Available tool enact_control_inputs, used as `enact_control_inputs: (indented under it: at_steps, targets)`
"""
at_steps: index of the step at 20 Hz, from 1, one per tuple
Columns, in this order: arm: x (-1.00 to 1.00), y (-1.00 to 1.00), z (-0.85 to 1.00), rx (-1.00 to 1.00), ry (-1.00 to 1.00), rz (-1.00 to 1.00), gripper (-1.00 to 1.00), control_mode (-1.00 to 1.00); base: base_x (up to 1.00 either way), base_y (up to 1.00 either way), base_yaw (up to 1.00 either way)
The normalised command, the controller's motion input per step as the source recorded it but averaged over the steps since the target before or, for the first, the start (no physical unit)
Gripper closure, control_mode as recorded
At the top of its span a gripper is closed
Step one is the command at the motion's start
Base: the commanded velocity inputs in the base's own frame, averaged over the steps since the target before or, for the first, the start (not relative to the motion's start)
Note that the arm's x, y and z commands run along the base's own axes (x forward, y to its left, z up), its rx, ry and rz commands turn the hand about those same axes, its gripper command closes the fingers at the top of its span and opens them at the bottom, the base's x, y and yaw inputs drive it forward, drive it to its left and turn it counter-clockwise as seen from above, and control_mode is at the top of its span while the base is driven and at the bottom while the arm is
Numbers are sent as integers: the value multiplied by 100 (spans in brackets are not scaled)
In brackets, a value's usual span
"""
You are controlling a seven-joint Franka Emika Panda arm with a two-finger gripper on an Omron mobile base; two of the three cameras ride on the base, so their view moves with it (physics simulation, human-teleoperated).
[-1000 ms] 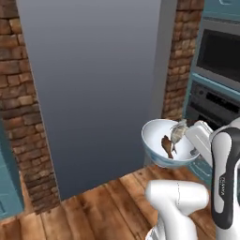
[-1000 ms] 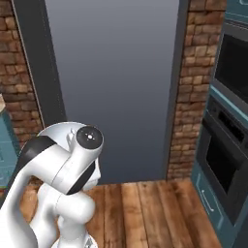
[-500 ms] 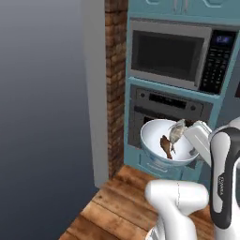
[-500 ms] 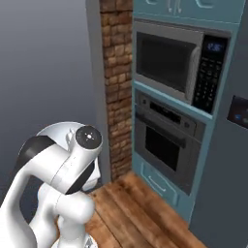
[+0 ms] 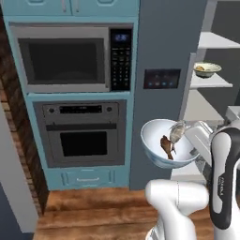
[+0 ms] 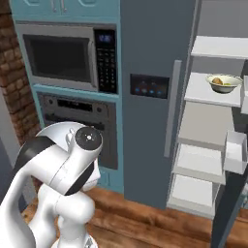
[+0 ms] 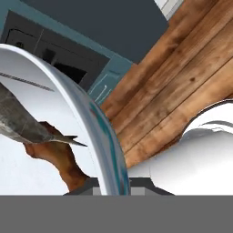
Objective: Place the bowl with the lemon and potato on the second highest shelf of the fridge. Place the bowl with the chicken drumstick and fish on the top shelf of the fridge.
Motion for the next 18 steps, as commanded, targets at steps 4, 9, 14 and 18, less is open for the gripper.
enact_control_inputs:
  at_steps: [4, 9, 14, 18]
  targets:
    - [0, 0, 0, 0, 0, 0, 100, 100, 86, -16, -50]
    - [0, 0, 0, 0, 0, 0, 100, 100, 100, -20, -26]
    - [0, 0, 0, 0, 0, 0, 100, 100, 26, -69, -18]
    - [0, 0, 0, 0, 0, 0, 100, 100, 1, -49, -23]
